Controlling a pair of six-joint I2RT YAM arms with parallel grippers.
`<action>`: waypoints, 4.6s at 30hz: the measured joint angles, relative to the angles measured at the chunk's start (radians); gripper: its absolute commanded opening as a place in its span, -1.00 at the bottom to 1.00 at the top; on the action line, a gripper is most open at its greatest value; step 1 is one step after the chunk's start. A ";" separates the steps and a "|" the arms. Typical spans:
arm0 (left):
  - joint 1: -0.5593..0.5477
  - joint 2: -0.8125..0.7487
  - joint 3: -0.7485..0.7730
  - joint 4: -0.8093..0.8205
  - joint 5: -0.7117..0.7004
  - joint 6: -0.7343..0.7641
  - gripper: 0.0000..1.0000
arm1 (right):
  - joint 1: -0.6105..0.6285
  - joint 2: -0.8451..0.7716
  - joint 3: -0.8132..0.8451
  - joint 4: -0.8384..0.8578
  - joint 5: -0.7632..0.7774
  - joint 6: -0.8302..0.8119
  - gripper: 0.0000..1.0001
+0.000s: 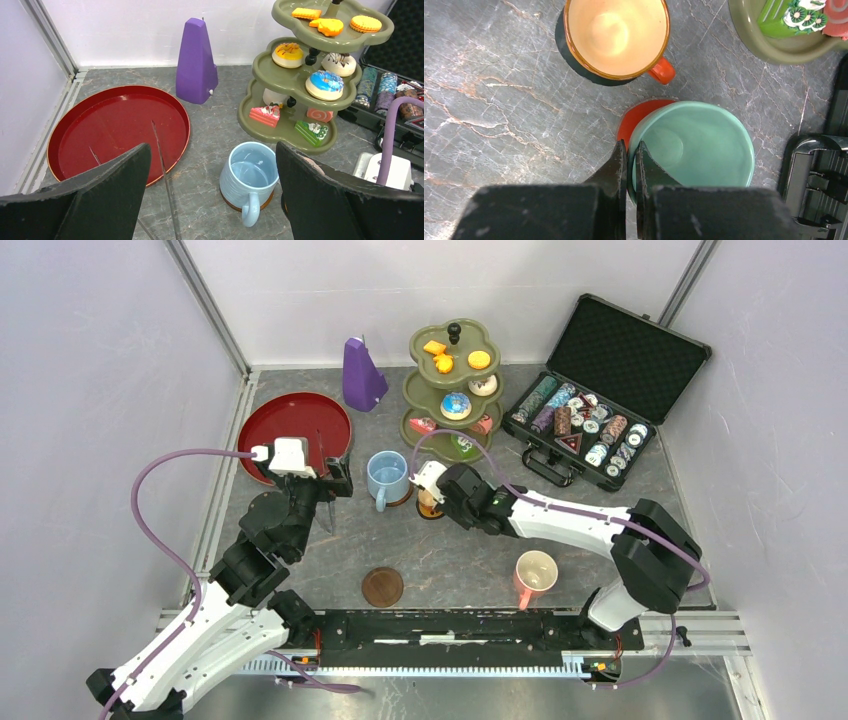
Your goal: Serve the afternoon tea
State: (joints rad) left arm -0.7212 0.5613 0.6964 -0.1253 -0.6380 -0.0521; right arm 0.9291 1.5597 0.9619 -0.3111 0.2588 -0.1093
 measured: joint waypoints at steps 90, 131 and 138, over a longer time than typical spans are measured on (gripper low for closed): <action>0.002 -0.076 -0.016 0.001 -0.092 0.000 1.00 | 0.083 -0.230 -0.389 0.092 0.095 0.438 -0.50; 0.002 -0.051 -0.016 0.001 -0.086 0.000 1.00 | -0.402 -0.144 -0.317 0.106 0.183 0.360 -0.11; 0.002 -0.044 -0.016 0.001 -0.086 0.000 1.00 | -0.402 -0.387 -0.296 -0.016 0.091 0.291 0.41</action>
State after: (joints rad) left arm -0.7193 0.5171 0.6804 -0.1242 -0.7242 -0.0517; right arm 0.5270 1.1728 0.6662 -0.3267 0.3496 0.1822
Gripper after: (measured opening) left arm 0.997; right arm 0.667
